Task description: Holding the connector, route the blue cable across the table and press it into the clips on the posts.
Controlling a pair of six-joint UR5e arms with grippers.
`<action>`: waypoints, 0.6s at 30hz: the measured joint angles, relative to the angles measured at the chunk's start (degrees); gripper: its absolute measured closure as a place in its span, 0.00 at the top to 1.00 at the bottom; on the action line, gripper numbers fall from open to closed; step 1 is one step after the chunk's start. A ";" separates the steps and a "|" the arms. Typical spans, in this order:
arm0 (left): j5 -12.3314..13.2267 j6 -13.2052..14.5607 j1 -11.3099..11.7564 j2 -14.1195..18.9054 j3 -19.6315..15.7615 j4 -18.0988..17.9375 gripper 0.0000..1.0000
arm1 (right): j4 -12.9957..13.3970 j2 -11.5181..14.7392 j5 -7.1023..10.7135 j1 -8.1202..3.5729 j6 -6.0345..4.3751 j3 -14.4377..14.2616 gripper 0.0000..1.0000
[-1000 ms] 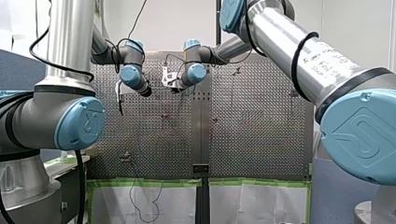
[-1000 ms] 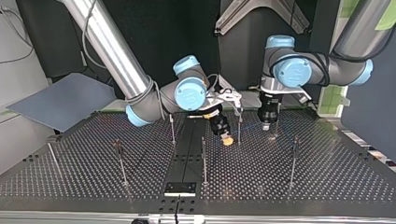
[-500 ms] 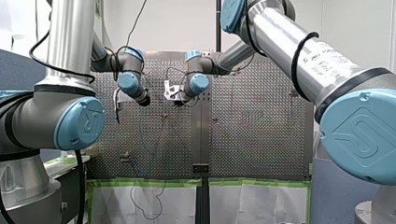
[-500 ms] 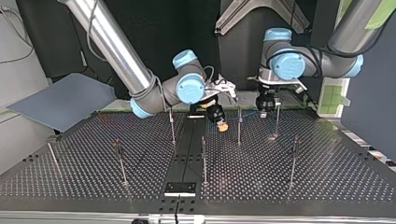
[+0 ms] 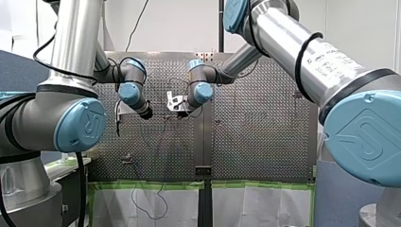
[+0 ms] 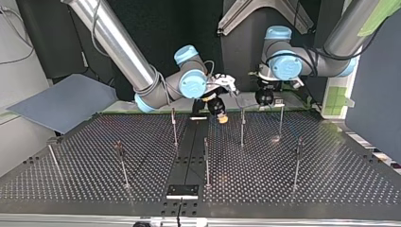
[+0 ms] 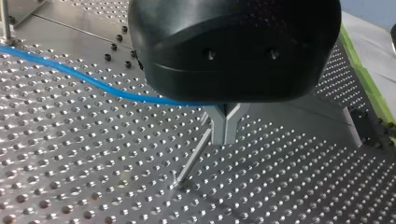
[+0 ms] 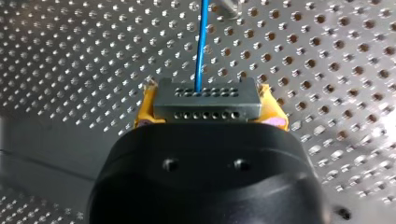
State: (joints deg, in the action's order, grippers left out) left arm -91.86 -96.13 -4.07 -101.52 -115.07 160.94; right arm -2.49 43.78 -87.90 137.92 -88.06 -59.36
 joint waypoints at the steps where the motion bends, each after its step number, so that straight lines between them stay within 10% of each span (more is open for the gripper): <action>1: 0.29 -0.03 -0.01 -0.22 -0.20 -0.09 0.00 | 0.36 -0.01 0.01 -0.10 -0.04 -0.41 0.00; 18: 4.89 -2.12 0.57 -4.74 -0.23 -4.37 0.00 | 7.31 -0.12 1.99 -0.48 -3.33 -3.09 0.00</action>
State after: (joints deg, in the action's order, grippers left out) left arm -86.97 -98.25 -3.50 -106.27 -115.30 156.57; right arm 4.82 43.66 -85.91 137.44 -91.39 -62.45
